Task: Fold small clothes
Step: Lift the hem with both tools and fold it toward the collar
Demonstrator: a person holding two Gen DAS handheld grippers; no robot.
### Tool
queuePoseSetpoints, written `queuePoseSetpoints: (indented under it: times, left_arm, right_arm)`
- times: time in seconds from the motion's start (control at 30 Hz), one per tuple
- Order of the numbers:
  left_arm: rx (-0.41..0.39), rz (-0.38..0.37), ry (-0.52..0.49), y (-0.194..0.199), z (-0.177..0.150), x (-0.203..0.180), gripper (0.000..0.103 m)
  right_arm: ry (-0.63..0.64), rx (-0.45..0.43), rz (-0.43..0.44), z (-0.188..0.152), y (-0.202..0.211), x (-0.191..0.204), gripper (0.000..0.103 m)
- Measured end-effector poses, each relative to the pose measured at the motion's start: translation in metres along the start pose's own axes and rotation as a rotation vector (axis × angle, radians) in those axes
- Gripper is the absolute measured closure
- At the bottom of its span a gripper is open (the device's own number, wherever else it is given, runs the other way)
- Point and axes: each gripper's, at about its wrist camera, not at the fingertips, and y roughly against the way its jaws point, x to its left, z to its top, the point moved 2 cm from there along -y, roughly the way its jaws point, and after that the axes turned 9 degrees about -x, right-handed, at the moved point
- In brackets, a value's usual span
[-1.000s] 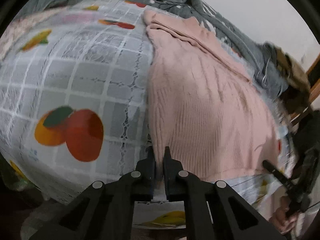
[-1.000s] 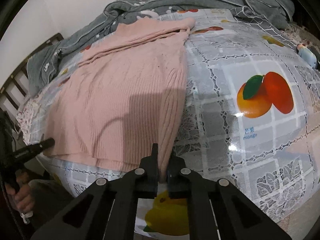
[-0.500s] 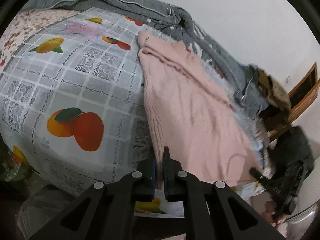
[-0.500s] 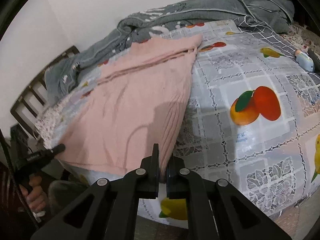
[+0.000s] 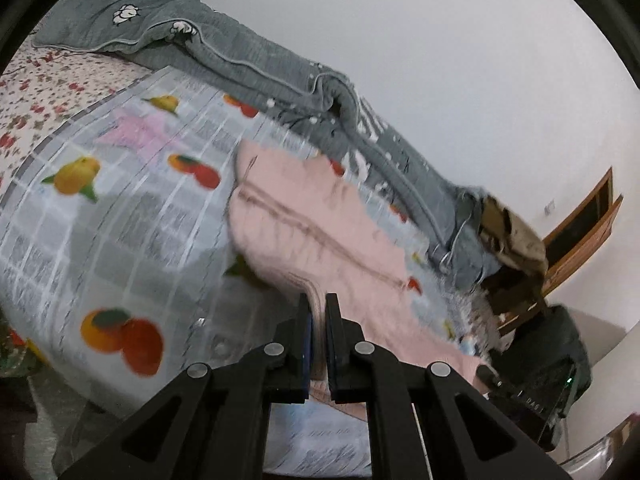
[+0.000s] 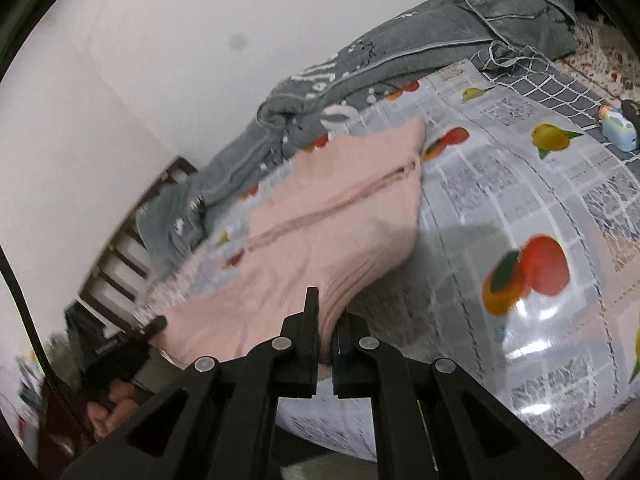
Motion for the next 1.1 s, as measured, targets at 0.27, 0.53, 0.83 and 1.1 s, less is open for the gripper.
queuePoseSetpoints:
  times: [0.27,0.53,0.83,1.1]
  left_arm:
    - [-0.045,0.020,0.011,-0.044,0.052,-0.015,0.097]
    - [-0.057,0.061,0.000,-0.112,0.094,-0.016,0.097]
    - [-0.024,0.096,0.012,-0.197,0.117,0.004,0.097]
    - [0.008,0.128,-0.019,-0.262,0.133,0.022,0.096]
  right_arm:
    - [-0.174,-0.004,0.117,0.062,-0.043,-0.010,0.098]
    - [-0.183,-0.002,0.088,0.112,-0.110,-0.025,0.098]
    - [-0.193,0.042,0.035,0.144,-0.185,-0.045,0.098]
    - [-0.173,0.065,-0.006,0.166,-0.253,-0.061,0.098]
